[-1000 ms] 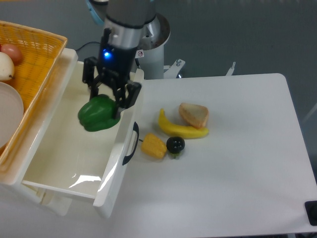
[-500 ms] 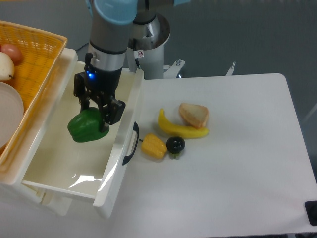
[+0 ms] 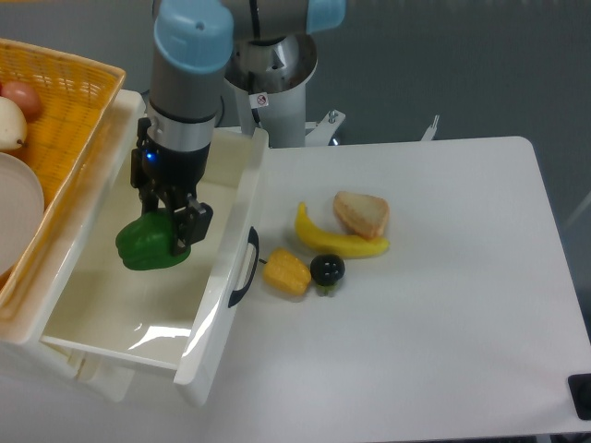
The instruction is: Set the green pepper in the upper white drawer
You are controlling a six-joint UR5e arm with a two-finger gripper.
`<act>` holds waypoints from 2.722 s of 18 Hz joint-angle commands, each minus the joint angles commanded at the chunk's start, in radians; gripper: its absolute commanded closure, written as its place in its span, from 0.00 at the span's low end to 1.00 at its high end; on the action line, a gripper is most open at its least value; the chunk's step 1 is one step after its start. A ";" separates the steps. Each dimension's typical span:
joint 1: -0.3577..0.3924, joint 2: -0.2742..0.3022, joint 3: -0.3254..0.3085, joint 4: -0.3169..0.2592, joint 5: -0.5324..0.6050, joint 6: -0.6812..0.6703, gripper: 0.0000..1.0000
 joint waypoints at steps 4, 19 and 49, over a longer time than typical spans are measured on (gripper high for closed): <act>-0.005 -0.015 0.000 0.000 0.009 0.000 0.52; -0.028 -0.037 -0.002 0.000 0.052 0.000 0.40; 0.083 0.009 0.077 0.049 -0.006 -0.040 0.05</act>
